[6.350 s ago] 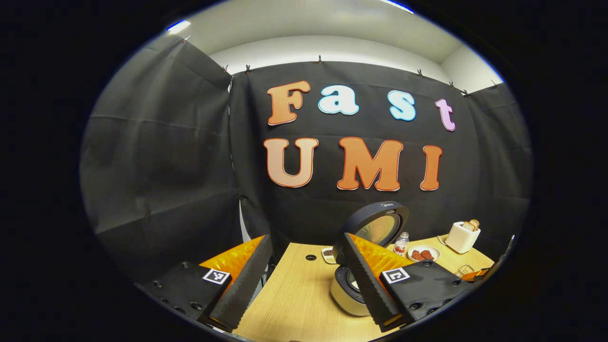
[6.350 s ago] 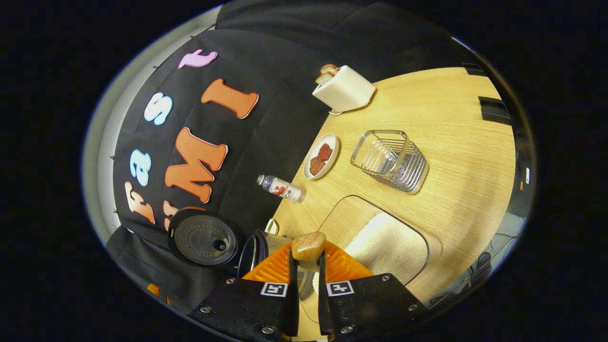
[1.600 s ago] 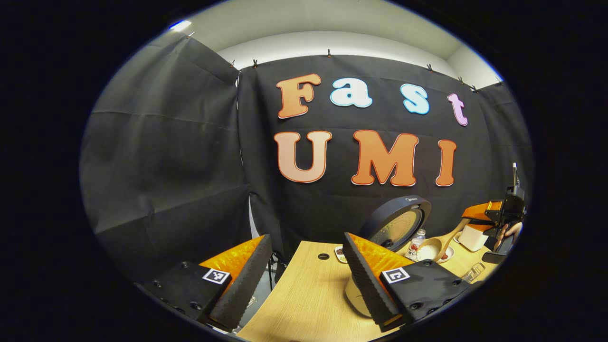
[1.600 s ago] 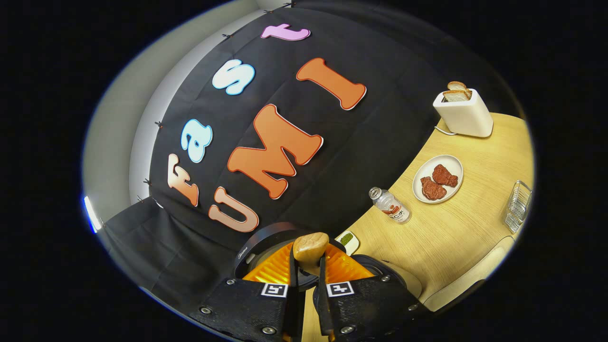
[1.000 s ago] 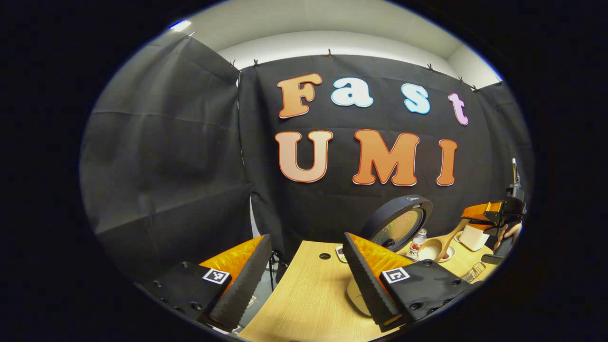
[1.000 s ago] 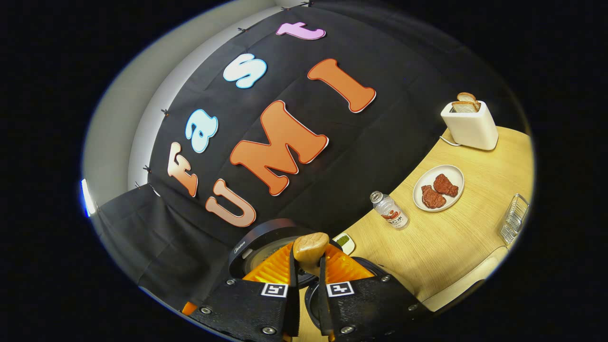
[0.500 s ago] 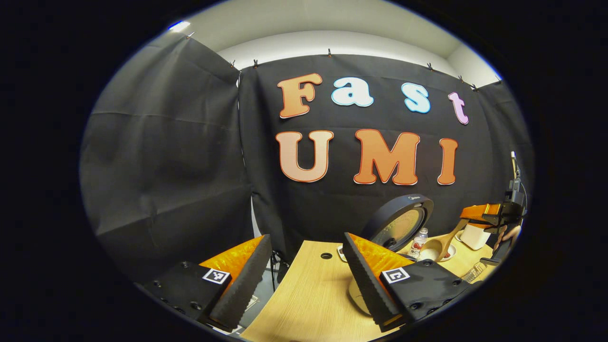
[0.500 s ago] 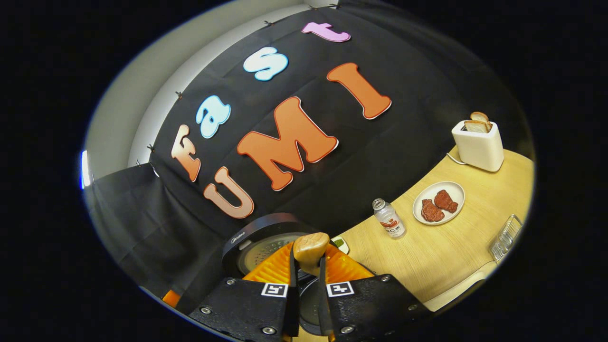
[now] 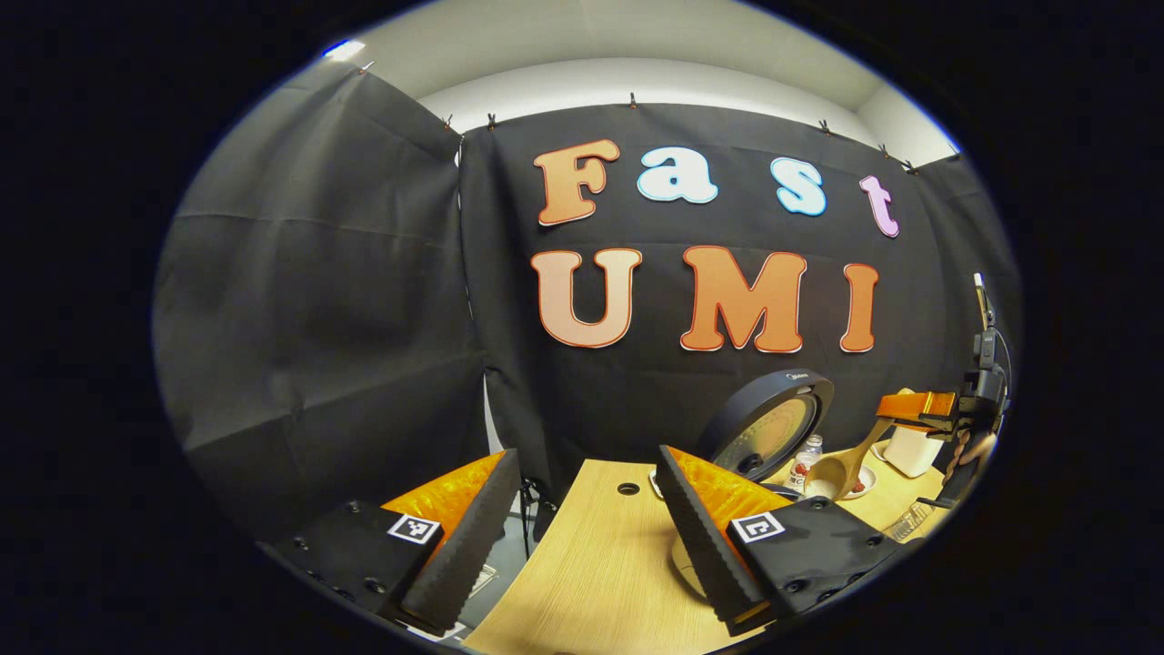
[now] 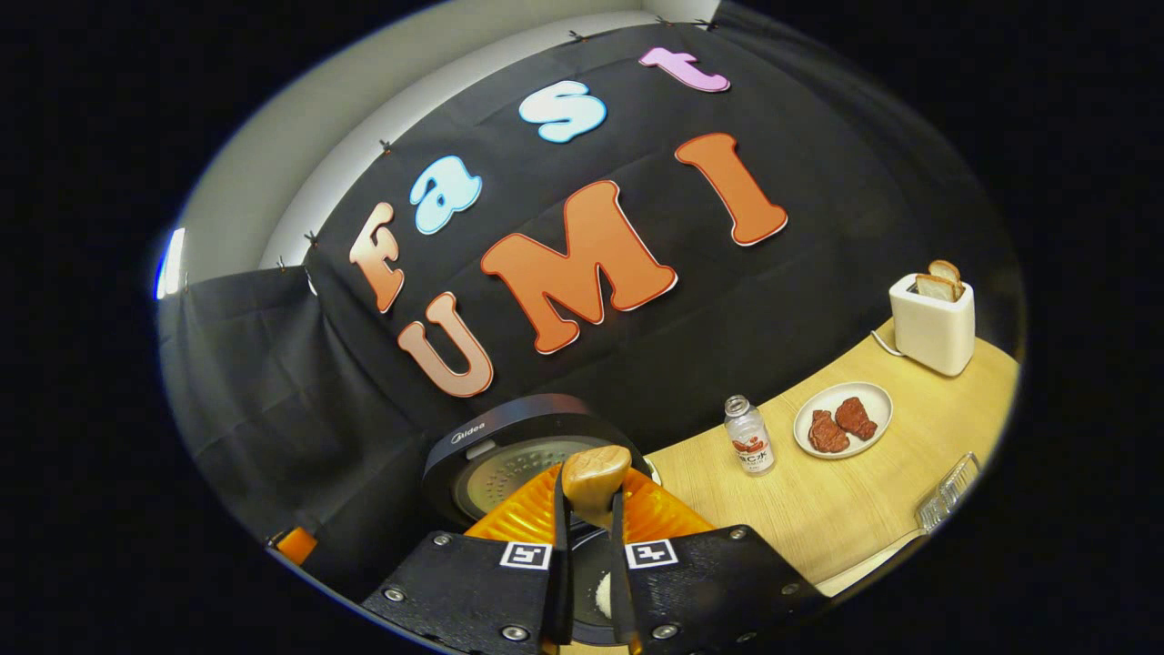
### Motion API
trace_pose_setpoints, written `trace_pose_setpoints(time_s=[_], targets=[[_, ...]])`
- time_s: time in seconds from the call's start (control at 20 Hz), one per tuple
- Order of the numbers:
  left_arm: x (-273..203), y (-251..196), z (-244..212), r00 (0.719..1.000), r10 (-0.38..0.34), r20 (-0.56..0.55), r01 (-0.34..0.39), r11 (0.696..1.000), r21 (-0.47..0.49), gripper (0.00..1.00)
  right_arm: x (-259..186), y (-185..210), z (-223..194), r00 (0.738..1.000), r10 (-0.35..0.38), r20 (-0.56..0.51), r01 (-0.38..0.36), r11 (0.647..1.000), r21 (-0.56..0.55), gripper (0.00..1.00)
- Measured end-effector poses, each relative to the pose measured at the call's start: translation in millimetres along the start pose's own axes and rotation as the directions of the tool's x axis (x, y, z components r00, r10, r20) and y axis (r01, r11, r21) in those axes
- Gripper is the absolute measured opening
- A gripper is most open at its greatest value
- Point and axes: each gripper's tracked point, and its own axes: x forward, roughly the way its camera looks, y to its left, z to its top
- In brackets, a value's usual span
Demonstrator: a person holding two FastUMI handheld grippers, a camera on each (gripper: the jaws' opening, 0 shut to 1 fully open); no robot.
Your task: Close the left gripper, press the button to open the rice cooker; take a wooden spoon from the chopstick holder with the right hand, scoop a spoonful of rice and pour it into the rice cooker, then put the wooden spoon back into the chopstick holder.
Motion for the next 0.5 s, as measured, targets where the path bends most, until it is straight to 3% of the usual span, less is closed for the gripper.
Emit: trace_pose_setpoints(time_s=[0.5], targets=[[3,2,-3,1.000,0.001,-0.001,-0.001,1.000,0.002,0.99,-2,31,-3,0.999,0.051,0.004,-0.049,0.981,-0.190,0.15]])
